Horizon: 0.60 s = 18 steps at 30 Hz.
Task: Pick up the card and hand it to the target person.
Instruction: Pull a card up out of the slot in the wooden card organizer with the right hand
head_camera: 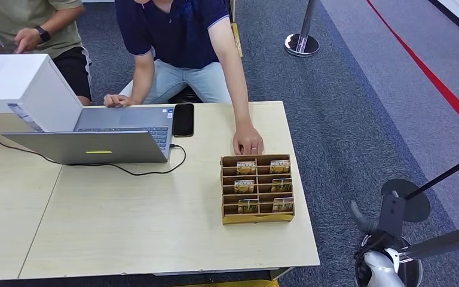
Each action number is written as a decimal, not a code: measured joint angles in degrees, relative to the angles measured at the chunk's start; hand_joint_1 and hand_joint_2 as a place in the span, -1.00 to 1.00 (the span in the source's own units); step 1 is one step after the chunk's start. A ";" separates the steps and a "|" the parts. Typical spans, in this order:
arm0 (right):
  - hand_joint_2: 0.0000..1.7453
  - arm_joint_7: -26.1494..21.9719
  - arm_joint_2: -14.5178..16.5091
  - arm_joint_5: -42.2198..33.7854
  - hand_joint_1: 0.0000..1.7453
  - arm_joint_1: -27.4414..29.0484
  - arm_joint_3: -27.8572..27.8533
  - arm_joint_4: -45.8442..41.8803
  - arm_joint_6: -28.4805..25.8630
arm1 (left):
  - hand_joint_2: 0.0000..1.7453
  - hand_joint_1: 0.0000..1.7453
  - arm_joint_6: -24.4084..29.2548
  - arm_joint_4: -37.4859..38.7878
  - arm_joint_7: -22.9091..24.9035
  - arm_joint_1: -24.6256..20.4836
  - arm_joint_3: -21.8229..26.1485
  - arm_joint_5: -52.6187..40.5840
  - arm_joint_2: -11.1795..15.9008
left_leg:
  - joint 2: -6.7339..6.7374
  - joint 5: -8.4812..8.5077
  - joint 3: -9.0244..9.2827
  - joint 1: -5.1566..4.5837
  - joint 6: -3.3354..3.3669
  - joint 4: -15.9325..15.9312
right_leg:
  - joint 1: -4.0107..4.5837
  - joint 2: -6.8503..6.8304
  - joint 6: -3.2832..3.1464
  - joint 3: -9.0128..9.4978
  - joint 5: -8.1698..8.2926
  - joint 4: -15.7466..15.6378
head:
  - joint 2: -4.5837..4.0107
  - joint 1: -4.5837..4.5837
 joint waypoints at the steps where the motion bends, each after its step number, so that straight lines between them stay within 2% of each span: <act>1: 1.00 1.93 -0.85 -0.28 -1.00 -0.82 1.50 -0.85 2.35 | -1.00 -1.00 0.14 0.01 0.05 0.00 0.11 0.26 0.03 | 0.03 0.00 0.00 0.00 0.00 0.00 | 0.00 0.04 0.00 -0.01 0.00 0.01 | 0.00 0.00; 4: 1.00 6.18 -2.42 -0.28 -1.00 -2.72 4.88 -2.76 7.06 | -1.00 -1.00 0.42 0.04 0.21 -0.02 0.28 0.78 0.08 | 0.04 -0.01 -0.01 0.00 0.00 0.01 | 0.00 0.05 -0.01 -0.02 0.00 0.02 | 0.00 0.00; 8: 1.00 9.02 -3.36 -1.94 -1.00 -4.36 8.37 -4.85 10.23 | -1.00 -1.00 0.69 0.04 0.13 -0.02 0.49 1.40 -0.02 | 0.12 0.01 0.02 0.01 -0.01 -0.03 | 0.02 0.15 -0.04 -0.01 0.05 -0.03 | 0.00 0.00; 18: 1.00 11.93 -4.28 -4.86 -1.00 -7.03 16.32 -7.58 15.42 | -1.00 -1.00 1.49 0.08 0.84 -0.06 0.50 2.30 0.54 | 0.13 -0.04 -0.03 -0.01 0.00 0.04 | -0.01 0.13 0.00 -0.05 0.00 0.07 | 0.00 0.00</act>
